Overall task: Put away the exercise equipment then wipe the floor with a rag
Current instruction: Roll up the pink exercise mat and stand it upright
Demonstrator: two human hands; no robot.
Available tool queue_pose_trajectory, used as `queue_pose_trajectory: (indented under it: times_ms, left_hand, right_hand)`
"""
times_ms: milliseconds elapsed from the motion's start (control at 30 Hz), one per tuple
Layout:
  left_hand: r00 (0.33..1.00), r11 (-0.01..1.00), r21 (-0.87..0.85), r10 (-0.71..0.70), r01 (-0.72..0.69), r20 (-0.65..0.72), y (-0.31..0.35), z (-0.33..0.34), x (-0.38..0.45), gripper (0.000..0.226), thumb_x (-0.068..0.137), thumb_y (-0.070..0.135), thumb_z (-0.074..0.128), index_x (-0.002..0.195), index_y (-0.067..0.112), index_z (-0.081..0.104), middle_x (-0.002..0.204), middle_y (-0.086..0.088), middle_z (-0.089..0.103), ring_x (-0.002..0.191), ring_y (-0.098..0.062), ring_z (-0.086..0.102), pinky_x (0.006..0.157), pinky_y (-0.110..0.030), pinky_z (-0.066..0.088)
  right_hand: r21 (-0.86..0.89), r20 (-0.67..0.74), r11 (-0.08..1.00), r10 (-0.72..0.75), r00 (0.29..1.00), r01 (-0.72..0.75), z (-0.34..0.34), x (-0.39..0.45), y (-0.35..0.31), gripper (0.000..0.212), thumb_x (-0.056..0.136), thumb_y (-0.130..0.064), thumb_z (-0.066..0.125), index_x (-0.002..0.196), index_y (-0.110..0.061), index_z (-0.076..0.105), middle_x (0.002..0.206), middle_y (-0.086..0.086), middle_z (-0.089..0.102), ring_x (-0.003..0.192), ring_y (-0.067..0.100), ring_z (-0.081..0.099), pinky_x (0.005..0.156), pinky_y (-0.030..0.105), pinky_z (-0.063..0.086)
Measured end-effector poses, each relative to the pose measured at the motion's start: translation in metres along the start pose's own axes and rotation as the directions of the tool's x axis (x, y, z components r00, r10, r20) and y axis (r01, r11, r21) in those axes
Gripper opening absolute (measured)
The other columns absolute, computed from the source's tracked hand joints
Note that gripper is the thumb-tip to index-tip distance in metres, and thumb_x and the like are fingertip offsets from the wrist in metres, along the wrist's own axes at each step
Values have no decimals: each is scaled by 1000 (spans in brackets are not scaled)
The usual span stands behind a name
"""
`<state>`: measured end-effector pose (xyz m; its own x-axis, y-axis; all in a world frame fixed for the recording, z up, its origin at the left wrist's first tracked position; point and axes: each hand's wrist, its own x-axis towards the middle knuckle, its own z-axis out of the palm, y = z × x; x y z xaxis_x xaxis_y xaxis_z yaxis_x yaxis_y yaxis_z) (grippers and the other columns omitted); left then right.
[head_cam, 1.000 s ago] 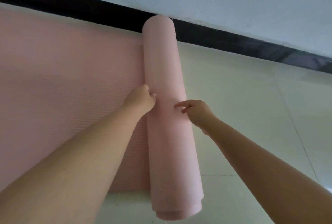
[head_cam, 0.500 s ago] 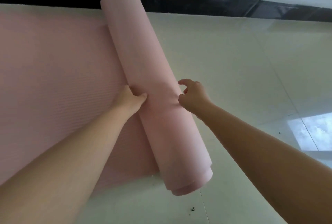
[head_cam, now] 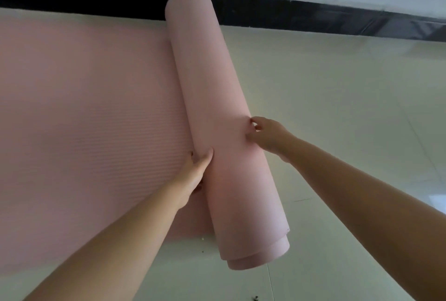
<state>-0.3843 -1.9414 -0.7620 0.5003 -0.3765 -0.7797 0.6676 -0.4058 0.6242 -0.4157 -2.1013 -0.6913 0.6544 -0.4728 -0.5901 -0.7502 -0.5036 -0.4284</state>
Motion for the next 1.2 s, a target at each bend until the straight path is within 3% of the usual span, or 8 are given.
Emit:
queue_pose_trajectory:
  times_ms: [133, 367, 567, 733, 800, 933, 1067, 1200]
  left_hand:
    - [990, 976, -206, 46, -72, -131, 0, 13, 1, 80, 85, 32, 66, 149, 22, 18, 141, -2, 46, 123, -21, 51, 109, -38, 38]
    - [970, 917, -357, 102, -178, -221, 9, 24, 1, 68, 79, 14, 74, 134, 25, 36, 103, -3, 61, 87, -20, 61, 79, -32, 49]
    - [951, 901, -344, 185, -265, -248, 19, 23, 10, 50, 78, 9, 75, 109, 27, 40, 96, -12, 61, 80, -24, 60, 84, -42, 52]
    - [977, 922, -346, 119, -174, -176, 9, 3, 16, 43, 84, 14, 69, 117, 23, 43, 93, -7, 62, 74, -18, 60, 78, -36, 52]
    - [977, 966, -213, 113, -150, -180, 9, -13, 15, 48, 87, 20, 66, 130, 19, 43, 98, -5, 62, 83, -19, 60, 75, -30, 48]
    - [876, 940, 323, 242, -106, -418, 13, -42, 0, 53, 88, 22, 65, 135, 10, 45, 126, -14, 58, 115, -27, 56, 97, -33, 43]
    - [777, 757, 631, 496, -169, -387, 22, -64, -28, 31, 88, 6, 60, 119, 3, 62, 117, -14, 65, 109, -27, 60, 95, -27, 42]
    - [783, 687, 692, 548, -221, -294, 29, -78, -52, 21, 90, 6, 60, 109, 3, 67, 99, -5, 65, 92, -13, 56, 71, -10, 32]
  right_hand:
    - [171, -72, 985, -6, 997, 19, 5, 1, 16, 45, 95, -17, 44, 140, -14, 41, 133, 10, 52, 119, 27, 51, 97, 30, 41]
    - [341, -105, 939, -13, 994, 49, 12, 1, 24, 48, 95, -17, 50, 141, -13, 40, 135, 10, 50, 122, 26, 49, 98, 30, 41]
    - [305, -129, 949, -39, 991, 77, 17, 5, 25, 43, 94, -26, 50, 135, -14, 45, 111, 6, 54, 118, 28, 52, 97, 36, 43]
    - [101, -107, 990, -88, 990, 99, 20, 2, 14, 60, 91, -33, 56, 144, -17, 33, 139, 11, 45, 126, 28, 46, 104, 37, 40]
    - [34, -127, 993, -110, 986, 115, 22, -1, 4, 52, 93, -29, 52, 142, -21, 39, 137, 11, 46, 123, 27, 49, 99, 31, 41]
    - [183, -176, 966, -150, 973, 182, 26, -9, -16, 34, 96, -15, 43, 126, -19, 60, 129, 6, 56, 115, 24, 55, 89, 25, 43]
    - [385, -147, 901, -155, 977, 200, 29, -11, -37, 45, 90, 1, 37, 127, -14, 57, 128, 7, 57, 92, 20, 54, 77, 27, 48]
    - [674, -39, 739, 22, 999, 10, 41, -11, -38, 52, 87, 13, 32, 133, -8, 45, 117, 9, 41, 67, 12, 47, 84, 35, 55]
